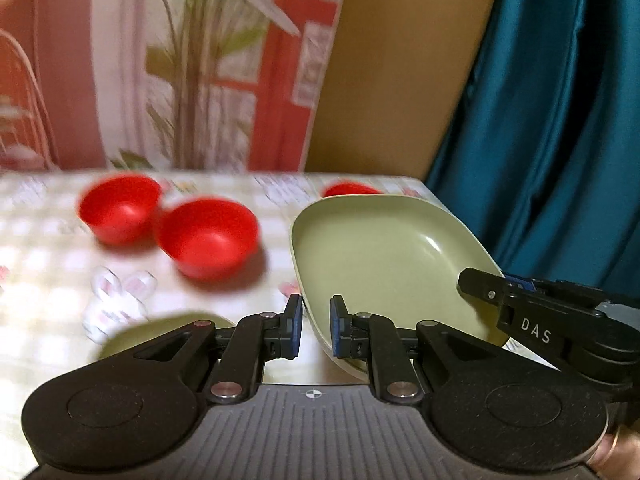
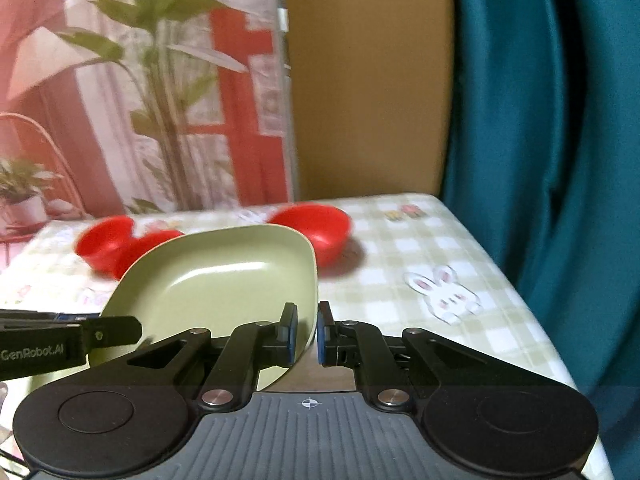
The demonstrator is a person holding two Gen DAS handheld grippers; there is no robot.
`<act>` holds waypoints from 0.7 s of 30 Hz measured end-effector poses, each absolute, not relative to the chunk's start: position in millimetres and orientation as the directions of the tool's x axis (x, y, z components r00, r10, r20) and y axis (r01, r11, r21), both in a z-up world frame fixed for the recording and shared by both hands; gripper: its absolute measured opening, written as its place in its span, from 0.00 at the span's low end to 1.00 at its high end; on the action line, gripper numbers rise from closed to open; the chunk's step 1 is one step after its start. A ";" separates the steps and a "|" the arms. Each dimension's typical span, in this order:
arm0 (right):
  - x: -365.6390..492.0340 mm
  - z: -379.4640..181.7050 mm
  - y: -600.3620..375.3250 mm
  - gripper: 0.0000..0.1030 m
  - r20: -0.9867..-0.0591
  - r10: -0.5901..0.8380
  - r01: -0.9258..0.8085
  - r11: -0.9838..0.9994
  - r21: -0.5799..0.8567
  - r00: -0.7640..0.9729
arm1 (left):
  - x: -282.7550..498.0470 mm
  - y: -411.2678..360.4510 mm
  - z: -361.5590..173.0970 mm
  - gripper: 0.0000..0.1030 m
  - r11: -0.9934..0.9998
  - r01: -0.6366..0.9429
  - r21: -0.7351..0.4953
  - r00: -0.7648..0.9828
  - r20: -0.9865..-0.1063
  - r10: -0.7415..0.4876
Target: Organize plates and bowls
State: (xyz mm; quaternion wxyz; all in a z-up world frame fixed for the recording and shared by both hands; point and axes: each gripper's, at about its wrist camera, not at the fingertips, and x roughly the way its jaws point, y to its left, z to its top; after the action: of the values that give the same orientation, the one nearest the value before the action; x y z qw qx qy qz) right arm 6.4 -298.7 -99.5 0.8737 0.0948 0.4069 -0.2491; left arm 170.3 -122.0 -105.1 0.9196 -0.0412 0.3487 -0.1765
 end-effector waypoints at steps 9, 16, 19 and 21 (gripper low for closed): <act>61.3 -64.9 -254.4 0.10 -0.704 -0.290 0.437 0.899 0.032 0.649 | 173.0 -62.1 -50.4 0.15 0.958 0.256 -0.128 0.762 -0.583 -0.282; 93.0 -62.2 -216.3 0.11 -0.687 -0.219 0.363 0.929 0.070 0.693 | 167.0 -24.2 -43.9 0.15 0.968 0.223 -0.113 0.790 -0.561 -0.248; 98.6 -72.3 -206.9 0.11 -0.699 -0.197 0.352 0.932 0.084 0.687 | 164.6 -15.9 -58.7 0.15 0.972 0.209 -0.107 0.777 -0.585 -0.231; 96.9 -80.3 -197.5 0.11 -0.708 -0.187 0.336 0.939 0.075 0.681 | 162.3 -12.2 -70.7 0.15 0.975 0.202 -0.097 0.765 -0.605 -0.219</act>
State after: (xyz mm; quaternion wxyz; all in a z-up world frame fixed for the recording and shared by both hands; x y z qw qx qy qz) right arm 96.9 -197.5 -80.3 0.9114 0.0997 0.3725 -0.1435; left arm 162.3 -12.2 -70.7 0.9394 -0.0130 0.3238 -0.1120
